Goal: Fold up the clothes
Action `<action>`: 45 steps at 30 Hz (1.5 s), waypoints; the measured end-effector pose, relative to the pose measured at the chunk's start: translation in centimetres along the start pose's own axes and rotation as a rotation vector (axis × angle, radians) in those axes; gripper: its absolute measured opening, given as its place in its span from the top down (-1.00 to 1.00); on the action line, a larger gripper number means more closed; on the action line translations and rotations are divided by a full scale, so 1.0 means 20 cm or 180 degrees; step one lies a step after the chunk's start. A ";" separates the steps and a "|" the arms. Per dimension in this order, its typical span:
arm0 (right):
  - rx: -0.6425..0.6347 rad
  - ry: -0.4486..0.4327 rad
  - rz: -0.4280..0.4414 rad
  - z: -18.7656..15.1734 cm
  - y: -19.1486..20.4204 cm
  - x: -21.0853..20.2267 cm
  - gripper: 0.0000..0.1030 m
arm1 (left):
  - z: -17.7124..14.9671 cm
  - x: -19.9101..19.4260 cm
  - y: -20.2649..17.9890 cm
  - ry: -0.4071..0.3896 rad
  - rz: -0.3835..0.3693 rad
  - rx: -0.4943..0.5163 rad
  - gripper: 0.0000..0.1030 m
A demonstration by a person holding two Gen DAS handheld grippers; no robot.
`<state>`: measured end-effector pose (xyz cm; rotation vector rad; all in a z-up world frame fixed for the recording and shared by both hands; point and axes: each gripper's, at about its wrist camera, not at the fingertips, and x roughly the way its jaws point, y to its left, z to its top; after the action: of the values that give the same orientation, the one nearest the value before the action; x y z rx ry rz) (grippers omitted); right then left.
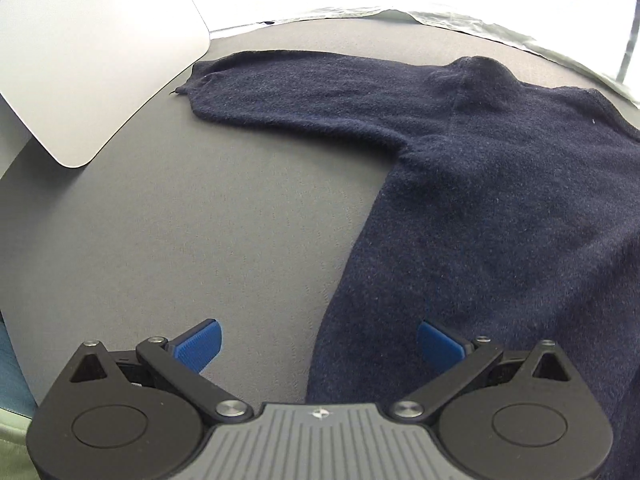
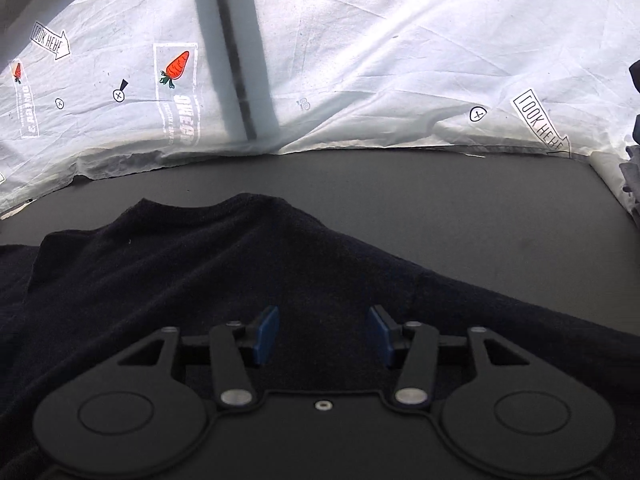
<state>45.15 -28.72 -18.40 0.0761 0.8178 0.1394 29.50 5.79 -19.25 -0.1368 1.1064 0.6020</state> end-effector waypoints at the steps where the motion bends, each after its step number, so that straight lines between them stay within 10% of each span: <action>1: 0.0072 0.0060 -0.0002 -0.09 -0.03 -0.07 0.02 | -0.05 -0.01 0.04 0.0015 -0.0035 -0.0028 -1.00; 10: 0.0766 0.0609 0.0087 -0.66 -0.11 -0.49 -0.02 | -0.31 -0.11 0.26 0.0045 -0.0733 -0.0240 -0.59; 15: 0.0923 0.0724 0.0298 -0.80 -0.04 -0.60 0.03 | -0.36 -0.16 0.24 -0.0007 -0.1040 0.0044 0.41; 18: 0.0891 0.0580 0.0363 -0.86 0.04 -0.67 0.84 | -0.37 -0.19 0.23 -0.0062 -0.1209 0.0100 0.83; 24: 0.1045 0.0006 0.0256 -0.83 0.05 -0.91 0.85 | -0.37 -0.27 0.36 0.0000 -0.1544 -0.0175 0.86; 28: 0.1365 0.0363 0.0128 -0.89 -0.02 -0.82 0.82 | -0.41 -0.19 0.40 0.0264 -0.1500 -0.0258 0.78; 38: 0.0631 0.0140 -0.0572 -0.75 0.15 -0.76 -0.64 | -0.32 -0.23 0.52 -0.0047 -0.1417 -0.0349 0.28; 45: 0.0005 0.0001 -0.0520 -0.68 0.39 -0.66 -0.99 | -0.21 -0.17 0.77 -0.0205 -0.1246 -0.0802 0.11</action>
<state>25.60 -22.90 -17.15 0.0105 0.8211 -0.0154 17.14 15.68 -15.35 -0.5355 0.9056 0.3876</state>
